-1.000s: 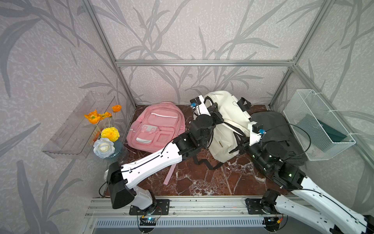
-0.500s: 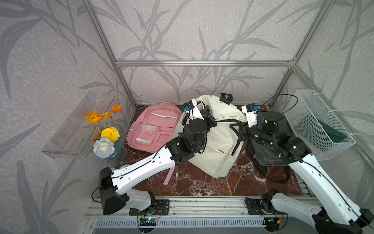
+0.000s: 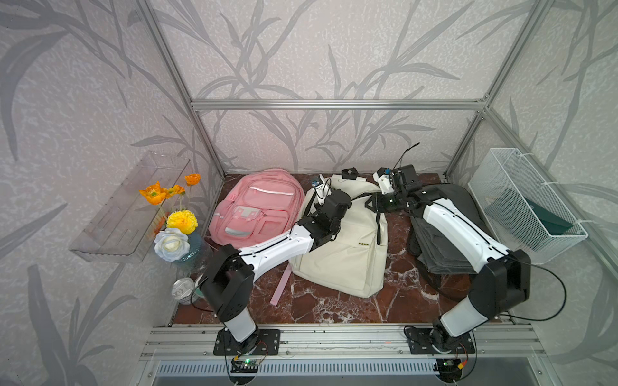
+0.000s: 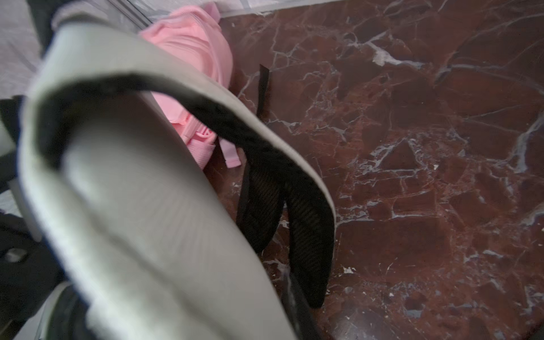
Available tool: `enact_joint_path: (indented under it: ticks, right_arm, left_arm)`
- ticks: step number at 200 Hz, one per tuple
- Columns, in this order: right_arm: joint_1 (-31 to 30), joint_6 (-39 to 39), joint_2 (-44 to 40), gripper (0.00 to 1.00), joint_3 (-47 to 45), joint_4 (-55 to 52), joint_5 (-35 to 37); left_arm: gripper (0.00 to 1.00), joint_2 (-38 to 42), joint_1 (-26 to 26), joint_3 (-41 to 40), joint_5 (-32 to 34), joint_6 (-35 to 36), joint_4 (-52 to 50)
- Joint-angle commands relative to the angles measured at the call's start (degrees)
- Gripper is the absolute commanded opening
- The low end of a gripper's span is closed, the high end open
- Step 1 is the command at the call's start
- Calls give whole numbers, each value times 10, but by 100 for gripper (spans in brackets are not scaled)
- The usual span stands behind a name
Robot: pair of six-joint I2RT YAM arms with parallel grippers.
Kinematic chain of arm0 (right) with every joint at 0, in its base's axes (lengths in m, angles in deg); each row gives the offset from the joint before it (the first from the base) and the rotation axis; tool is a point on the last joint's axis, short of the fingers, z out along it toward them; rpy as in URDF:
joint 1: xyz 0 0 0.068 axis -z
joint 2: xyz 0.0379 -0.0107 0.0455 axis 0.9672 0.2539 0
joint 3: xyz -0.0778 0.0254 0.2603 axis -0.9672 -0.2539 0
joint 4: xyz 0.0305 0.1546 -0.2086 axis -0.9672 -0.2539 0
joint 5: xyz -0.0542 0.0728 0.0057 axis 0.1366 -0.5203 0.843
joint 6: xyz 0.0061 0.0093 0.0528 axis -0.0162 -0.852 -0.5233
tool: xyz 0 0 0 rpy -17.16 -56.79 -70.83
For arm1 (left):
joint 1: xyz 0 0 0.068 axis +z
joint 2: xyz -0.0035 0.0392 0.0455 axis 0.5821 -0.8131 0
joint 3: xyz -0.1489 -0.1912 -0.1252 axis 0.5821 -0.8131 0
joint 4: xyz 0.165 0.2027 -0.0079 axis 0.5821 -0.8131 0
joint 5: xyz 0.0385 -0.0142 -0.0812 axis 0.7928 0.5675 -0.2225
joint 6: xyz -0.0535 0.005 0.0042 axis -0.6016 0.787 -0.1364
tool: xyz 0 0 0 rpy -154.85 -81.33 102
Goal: Zip up the backpack
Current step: Place the backpack at the center of the board.
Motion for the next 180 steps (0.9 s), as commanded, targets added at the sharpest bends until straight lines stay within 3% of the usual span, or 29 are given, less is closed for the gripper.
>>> enact_joint_path:
  ticks: [1, 31, 39, 73, 103, 120, 134, 157, 180]
  right_arm:
    - [40, 6, 59, 21, 52, 49, 187]
    - [43, 26, 137, 23, 130, 42, 256]
    - [43, 26, 156, 29, 151, 37, 260]
    - [43, 27, 196, 63, 217, 4, 277]
    - [43, 38, 175, 74, 225, -1, 254]
    - [42, 42, 138, 76, 200, -1, 221]
    - [38, 51, 90, 76, 152, 27, 196]
    - [33, 60, -9, 77, 38, 110, 180]
    - [35, 89, -86, 82, -44, 164, 208]
  left_arm:
    - [5, -51, 14, 28, -54, -7, -25]
    - [7, -137, 37, 104, -142, -23, -41]
    - [11, -148, 41, 113, -152, -30, -42]
    - [49, -147, 59, 123, -177, -16, -64]
    - [70, -107, 80, 132, -200, 22, -97]
    - [79, -75, 99, 143, -236, 63, -133]
    - [99, -43, 118, 144, -268, 109, -160]
    - [100, 24, 159, 97, -283, 180, -179]
    - [100, 102, 209, -6, -280, 248, -114]
